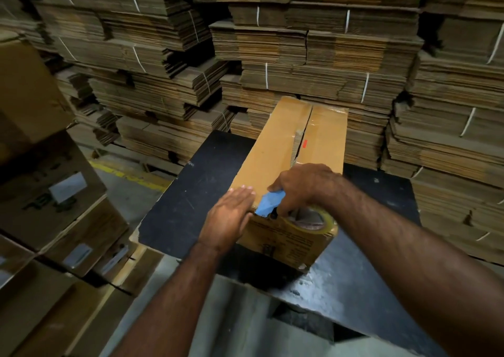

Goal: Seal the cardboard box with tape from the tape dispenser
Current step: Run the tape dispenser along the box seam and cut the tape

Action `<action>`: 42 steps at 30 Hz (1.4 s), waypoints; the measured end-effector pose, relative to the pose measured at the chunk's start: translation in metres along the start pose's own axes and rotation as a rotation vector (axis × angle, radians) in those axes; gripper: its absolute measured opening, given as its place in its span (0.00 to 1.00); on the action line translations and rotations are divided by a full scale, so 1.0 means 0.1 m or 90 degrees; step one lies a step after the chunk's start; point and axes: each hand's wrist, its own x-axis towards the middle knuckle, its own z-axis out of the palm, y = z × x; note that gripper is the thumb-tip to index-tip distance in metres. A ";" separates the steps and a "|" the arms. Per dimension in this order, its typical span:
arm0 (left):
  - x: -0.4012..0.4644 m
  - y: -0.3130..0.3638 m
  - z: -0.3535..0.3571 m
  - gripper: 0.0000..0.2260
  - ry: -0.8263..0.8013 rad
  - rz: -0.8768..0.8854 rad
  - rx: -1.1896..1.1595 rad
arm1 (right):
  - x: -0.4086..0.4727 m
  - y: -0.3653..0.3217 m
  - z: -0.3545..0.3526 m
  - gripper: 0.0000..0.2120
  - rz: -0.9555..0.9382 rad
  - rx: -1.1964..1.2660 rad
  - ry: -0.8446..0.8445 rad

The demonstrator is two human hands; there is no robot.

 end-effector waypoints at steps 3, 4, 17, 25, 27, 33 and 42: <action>-0.01 -0.13 0.06 0.22 0.028 0.006 -0.024 | 0.00 -0.01 0.00 0.34 0.002 -0.011 0.015; 0.02 -0.18 0.07 0.22 0.032 0.015 -0.028 | -0.01 0.00 -0.01 0.35 0.003 -0.010 0.018; 0.15 -0.36 0.09 0.20 0.015 0.032 -0.039 | -0.32 0.51 0.09 0.35 -0.014 0.067 0.020; 0.12 -0.26 0.07 0.24 0.040 0.012 -0.019 | -0.18 0.32 0.06 0.34 0.007 0.007 -0.019; 0.14 -0.11 0.08 0.26 0.035 -0.001 0.003 | -0.18 0.37 0.11 0.35 0.015 0.020 -0.020; 0.10 0.22 0.27 0.29 0.010 0.099 -0.046 | -0.17 0.34 0.14 0.32 0.013 0.008 -0.004; 0.14 0.18 0.20 0.30 0.014 0.109 -0.032 | -0.67 0.80 0.32 0.35 0.020 0.071 0.040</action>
